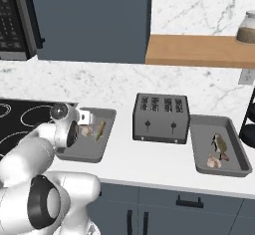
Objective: Place one garlic and one fish in each tupperware on the nearby counter, to pack two identical lunches.
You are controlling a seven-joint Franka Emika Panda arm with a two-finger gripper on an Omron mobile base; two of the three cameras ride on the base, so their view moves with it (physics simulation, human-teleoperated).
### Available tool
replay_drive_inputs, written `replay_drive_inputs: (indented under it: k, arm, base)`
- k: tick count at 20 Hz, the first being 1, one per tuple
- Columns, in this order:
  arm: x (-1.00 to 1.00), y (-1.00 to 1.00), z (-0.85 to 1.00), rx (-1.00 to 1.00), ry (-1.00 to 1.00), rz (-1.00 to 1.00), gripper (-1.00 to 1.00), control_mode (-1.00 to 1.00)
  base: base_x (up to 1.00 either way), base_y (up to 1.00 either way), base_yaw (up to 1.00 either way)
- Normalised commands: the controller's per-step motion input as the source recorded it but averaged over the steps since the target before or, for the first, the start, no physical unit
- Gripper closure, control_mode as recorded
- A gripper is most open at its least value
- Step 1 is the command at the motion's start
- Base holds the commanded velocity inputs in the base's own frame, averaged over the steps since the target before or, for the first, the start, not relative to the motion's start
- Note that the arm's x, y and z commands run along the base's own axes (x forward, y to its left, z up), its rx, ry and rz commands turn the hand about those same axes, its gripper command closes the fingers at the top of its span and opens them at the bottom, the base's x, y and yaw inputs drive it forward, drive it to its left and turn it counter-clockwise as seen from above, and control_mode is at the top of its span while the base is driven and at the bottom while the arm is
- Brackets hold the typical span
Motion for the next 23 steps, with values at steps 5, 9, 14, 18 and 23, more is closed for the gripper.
replay_drive_inputs:
  k: [5,9,14,18,23]
  arm:
    - [-0.67,0.0,0.86,0.0,-0.05,-0.03,-1.0,-1.0]
    - [-0.97,-0.03,0.2,0.0,0.0,-0.07,-1.0,-1.0]
    - [-0.93,0.08,0.01,-0.02,-0.03,-0.04,-1.0,-1.0]
    - [-0.61,0.49,0.17,-0.14,-0.15,0.0,-1.0,-1.0]
    - [-0.3,0.35,0.02,-0.09,-0.07,0.0,-1.0,-1.0]
  base:
    - [0.0,0.0,0.0]
    - [0.0,0.0,0.0]
    - [0.0,0.0,0.0]
    - [0.0,0.0,0.0]
    - [0.0,0.0,0.0]
